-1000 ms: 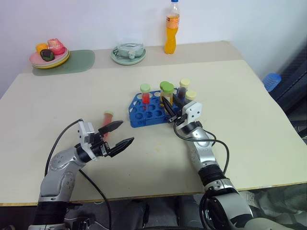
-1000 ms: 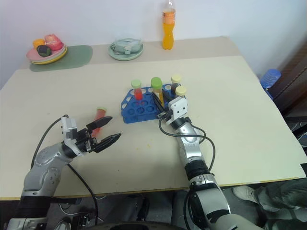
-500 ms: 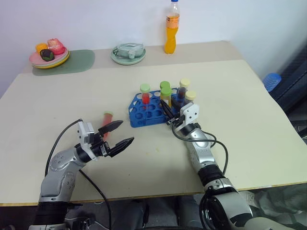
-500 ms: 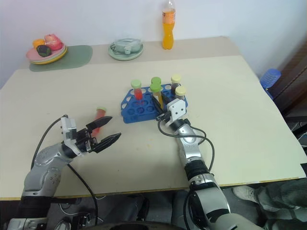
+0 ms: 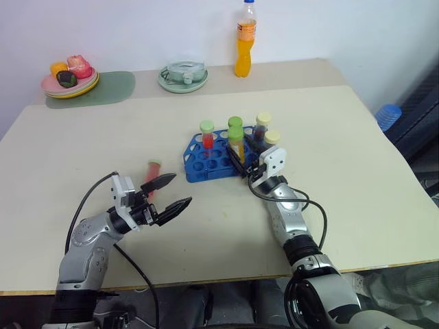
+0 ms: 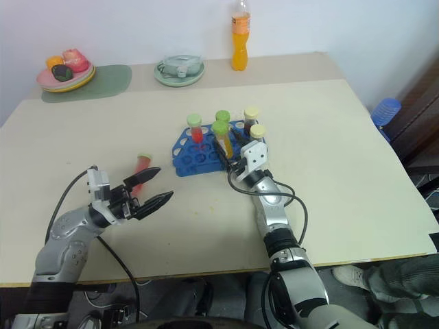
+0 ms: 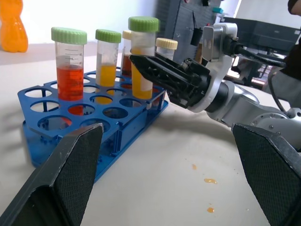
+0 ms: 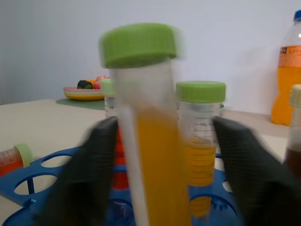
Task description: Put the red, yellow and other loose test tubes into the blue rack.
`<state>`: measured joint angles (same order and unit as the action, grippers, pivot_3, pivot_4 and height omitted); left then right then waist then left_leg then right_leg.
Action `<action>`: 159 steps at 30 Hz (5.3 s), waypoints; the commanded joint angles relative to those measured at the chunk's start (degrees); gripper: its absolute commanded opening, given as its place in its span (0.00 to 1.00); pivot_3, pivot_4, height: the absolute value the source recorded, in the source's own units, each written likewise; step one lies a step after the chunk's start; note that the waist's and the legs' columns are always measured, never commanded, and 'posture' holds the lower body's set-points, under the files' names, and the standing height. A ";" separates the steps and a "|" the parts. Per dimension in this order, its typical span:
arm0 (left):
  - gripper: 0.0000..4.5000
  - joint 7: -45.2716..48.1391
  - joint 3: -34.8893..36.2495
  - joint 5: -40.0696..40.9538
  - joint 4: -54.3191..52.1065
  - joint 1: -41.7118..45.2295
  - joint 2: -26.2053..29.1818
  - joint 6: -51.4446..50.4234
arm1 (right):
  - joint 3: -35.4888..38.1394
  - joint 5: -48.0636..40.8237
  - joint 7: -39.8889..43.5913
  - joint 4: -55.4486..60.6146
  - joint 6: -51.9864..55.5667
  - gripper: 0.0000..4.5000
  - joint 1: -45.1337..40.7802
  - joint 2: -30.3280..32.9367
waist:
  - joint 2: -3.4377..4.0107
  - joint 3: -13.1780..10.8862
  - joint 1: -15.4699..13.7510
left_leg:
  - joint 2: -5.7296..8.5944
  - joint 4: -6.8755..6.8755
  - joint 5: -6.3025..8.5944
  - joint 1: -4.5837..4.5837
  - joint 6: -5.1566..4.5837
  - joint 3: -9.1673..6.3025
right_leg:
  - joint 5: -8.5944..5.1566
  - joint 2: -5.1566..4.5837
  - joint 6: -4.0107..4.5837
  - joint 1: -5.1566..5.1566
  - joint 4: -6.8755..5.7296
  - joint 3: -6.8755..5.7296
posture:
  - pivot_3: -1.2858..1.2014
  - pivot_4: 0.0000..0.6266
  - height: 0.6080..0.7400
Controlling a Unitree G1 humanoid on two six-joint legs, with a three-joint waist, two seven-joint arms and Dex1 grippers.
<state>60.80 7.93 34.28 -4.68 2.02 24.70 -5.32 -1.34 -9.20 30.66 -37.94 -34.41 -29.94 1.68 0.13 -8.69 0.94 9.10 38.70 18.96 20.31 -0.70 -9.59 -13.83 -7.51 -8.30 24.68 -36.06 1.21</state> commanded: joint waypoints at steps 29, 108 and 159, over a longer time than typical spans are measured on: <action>1.00 -35.98 9.87 13.75 -14.45 9.60 1.24 -27.87 | 6.61 -15.77 17.83 56.03 33.90 0.93 31.64 35.21 | -0.11 -0.11 -1.90 | 0.01 0.01 0.03 0.14 -0.05 0.00 | -0.01 -0.04 -0.03 -0.06 0.29 0.06 | 0.52 0.24 1.00; 0.17 -25.71 -6.21 -8.25 -7.84 21.21 1.14 -4.62 | 11.20 -21.10 19.30 60.81 46.08 0.94 29.38 36.93 | -0.67 -0.48 -3.98 | 0.04 0.29 0.08 0.24 -0.03 0.02 | 0.01 -0.09 -0.03 -0.09 0.30 -0.02 | 0.52 0.24 1.00; 0.17 -18.32 -13.01 -21.37 28.07 26.82 -17.57 24.31 | 21.50 -24.01 11.99 72.76 53.34 0.94 40.82 37.64 | -0.70 -0.48 -3.47 | 0.03 0.32 0.11 0.20 -0.09 -0.01 | 0.05 -0.08 -0.11 -0.18 0.40 -0.08 | 0.52 0.24 1.00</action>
<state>41.80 -5.65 11.96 23.76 28.77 7.58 18.48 18.54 -32.38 42.64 32.51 19.65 10.88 39.34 -0.56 -9.17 -2.52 9.14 39.02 19.07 20.52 -0.78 -9.60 -13.78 -7.58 -8.40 24.50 -35.66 1.13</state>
